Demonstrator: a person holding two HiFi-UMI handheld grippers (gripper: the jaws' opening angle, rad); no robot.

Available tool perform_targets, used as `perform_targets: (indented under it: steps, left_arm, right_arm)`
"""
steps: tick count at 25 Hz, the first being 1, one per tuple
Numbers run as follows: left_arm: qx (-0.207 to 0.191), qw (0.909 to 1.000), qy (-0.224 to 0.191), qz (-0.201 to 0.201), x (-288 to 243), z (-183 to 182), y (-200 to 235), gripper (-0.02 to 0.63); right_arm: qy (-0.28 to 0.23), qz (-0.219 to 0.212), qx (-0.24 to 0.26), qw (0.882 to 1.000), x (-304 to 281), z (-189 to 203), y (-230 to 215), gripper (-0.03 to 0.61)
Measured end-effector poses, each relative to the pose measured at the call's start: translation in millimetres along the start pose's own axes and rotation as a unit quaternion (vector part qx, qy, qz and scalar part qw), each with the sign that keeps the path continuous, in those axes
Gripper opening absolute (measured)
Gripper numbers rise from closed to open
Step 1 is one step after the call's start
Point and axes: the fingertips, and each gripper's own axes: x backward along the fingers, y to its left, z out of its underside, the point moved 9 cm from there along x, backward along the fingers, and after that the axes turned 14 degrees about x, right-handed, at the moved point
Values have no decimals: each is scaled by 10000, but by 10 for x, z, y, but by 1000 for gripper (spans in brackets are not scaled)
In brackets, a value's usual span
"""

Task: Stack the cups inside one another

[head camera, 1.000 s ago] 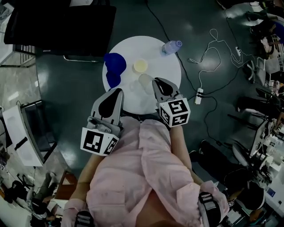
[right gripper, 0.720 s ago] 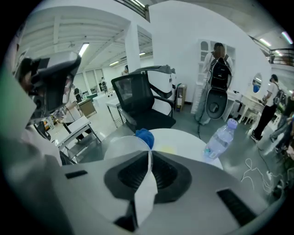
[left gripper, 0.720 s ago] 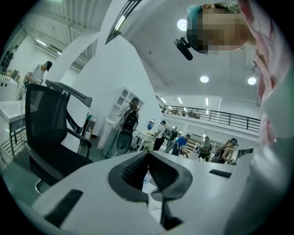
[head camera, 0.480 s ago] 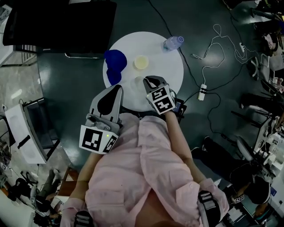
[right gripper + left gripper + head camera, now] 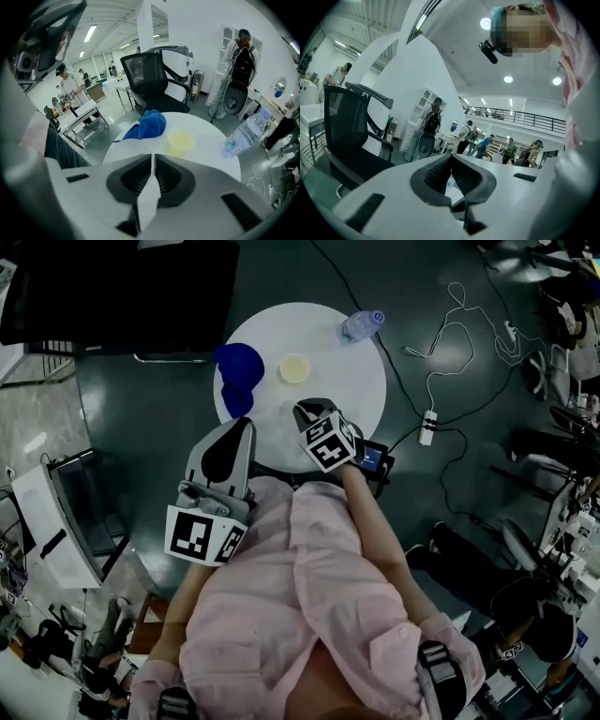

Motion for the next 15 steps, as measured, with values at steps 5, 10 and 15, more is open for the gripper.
perform_targets:
  steps: [5, 10, 15]
  left_arm:
    - [1, 10000, -14, -16, 16, 1, -17, 18]
    - [4, 10000, -54, -64, 37, 12, -9, 18]
    - [-10, 9999, -72, -77, 39, 14, -8, 18]
  right_arm:
    - [151, -98, 133, 9997, -116, 35, 9, 40]
    - [340, -194, 308, 9988, -257, 79, 26, 40]
    - [481, -236, 496, 9973, -350, 101, 63, 40]
